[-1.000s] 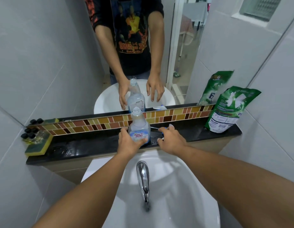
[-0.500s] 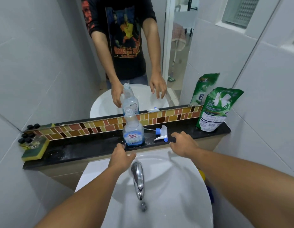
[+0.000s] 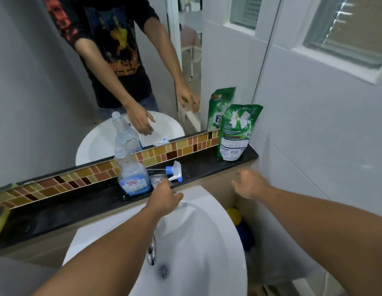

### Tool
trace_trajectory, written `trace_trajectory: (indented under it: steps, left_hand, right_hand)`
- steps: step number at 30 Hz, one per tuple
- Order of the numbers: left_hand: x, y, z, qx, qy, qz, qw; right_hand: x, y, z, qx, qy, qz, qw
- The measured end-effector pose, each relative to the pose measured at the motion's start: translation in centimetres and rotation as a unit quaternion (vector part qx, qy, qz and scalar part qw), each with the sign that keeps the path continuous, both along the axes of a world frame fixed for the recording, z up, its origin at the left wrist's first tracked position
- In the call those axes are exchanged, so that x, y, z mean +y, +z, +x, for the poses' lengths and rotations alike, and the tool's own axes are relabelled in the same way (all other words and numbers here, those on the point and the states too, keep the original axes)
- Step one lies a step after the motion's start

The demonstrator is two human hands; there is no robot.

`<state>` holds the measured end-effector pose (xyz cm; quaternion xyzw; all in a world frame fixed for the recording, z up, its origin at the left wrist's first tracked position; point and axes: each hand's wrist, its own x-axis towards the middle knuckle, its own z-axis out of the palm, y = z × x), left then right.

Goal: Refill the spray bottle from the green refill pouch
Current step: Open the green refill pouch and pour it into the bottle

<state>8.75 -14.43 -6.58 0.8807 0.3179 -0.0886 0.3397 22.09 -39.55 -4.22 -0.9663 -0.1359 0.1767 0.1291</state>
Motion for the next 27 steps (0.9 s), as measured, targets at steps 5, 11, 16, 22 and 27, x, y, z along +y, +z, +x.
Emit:
trace_trajectory:
  steps: [5,11,16,22,27]
  left_hand:
    - [-2.9,0.1,3.4,0.003,-0.05,0.0,0.999]
    - [-5.5,0.2,6.7,-0.01,-0.105,0.02,0.994]
    - [-6.9,-0.1,9.6,-0.015,-0.122,0.017,0.992]
    - [-7.5,-0.7,12.6,-0.012,-0.119,0.017,0.993]
    - [-7.5,-1.1,15.0,-0.027,-0.114,0.008,0.993]
  right_hand:
    - [-3.6,0.1,1.3,0.005,-0.033,0.0,0.999]
    - [-6.0,-0.3,3.1,0.011,-0.052,0.001,0.999]
    - [-6.5,-1.1,4.8,0.023,-0.053,0.016,0.998]
    - [-6.1,-1.7,7.0,0.025,-0.049,0.025,0.998]
    - [-5.1,-2.0,9.0,0.029,-0.052,0.048,0.997]
